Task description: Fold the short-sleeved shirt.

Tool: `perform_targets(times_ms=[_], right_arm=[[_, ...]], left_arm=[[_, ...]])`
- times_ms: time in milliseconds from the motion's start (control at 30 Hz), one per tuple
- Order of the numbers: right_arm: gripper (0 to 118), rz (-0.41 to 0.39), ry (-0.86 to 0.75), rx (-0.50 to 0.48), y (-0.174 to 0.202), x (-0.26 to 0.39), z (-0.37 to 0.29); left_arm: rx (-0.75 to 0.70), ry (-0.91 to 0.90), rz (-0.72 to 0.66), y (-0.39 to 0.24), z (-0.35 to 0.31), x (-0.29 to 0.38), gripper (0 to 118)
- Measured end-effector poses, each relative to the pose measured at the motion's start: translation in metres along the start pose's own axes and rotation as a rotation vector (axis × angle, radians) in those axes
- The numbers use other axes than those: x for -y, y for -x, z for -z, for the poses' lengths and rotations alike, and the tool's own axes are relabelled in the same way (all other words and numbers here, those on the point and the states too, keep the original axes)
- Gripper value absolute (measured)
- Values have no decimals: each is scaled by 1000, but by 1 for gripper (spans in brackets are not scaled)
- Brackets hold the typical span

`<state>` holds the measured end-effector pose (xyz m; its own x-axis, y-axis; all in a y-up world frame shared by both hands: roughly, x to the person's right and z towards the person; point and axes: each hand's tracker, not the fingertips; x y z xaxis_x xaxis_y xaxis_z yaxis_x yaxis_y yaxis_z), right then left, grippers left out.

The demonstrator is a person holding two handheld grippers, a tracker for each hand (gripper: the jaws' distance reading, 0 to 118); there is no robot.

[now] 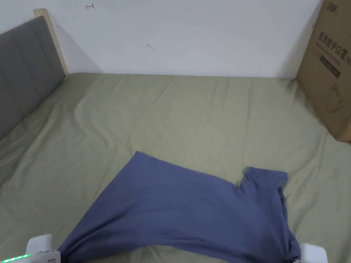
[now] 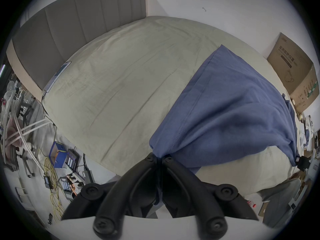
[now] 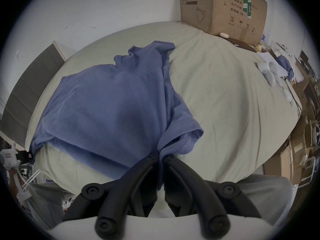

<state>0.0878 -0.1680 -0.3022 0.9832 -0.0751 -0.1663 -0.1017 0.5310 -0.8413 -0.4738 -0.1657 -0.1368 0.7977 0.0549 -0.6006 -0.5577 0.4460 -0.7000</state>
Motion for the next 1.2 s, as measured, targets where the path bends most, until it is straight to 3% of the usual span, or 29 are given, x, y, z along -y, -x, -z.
perform_targets(times_ms=[33,67,133,167,233,400,667,733,767,833,867,900,1200], right_arm=[[26,-12,-2,3,2,-4,-3],[52,-27,-10,7,5,-12,-10],[91,-37,-64,-38,8,-26,-24],[104,-36,-103,-57,9,-36,-32],[105,-43,-197,-65,13,-56,-49],[105,-82,-451,-74,35,-103,-110],[105,-141,-799,19,71,-124,-178],[99,-151,-853,16,76,-121,-185],[84,-151,-860,25,78,-120,-187],[42,-153,-869,56,82,-119,-188],[9,-152,-872,58,83,-119,-186],[0,-149,-879,67,84,-119,-185],[0,-121,-859,66,79,-136,-165]], left_arm=[[7,6,-3,-3,-3,-1,6],[26,14,-7,-4,-6,-7,14],[71,-19,-39,-7,-18,-17,52],[84,-63,-46,-11,-27,-23,76],[135,-178,-36,-21,-47,-38,92],[196,-407,61,-68,-112,-73,92],[190,-797,209,-135,-175,-95,92],[205,-819,189,-145,-179,-95,89],[229,-832,184,-148,-182,-94,78],[331,-852,176,-151,-183,-93,36],[367,-846,170,-152,-183,-93,1],[380,-837,159,-154,-182,-93,0],[382,-778,210,-174,-153,-121,0]])
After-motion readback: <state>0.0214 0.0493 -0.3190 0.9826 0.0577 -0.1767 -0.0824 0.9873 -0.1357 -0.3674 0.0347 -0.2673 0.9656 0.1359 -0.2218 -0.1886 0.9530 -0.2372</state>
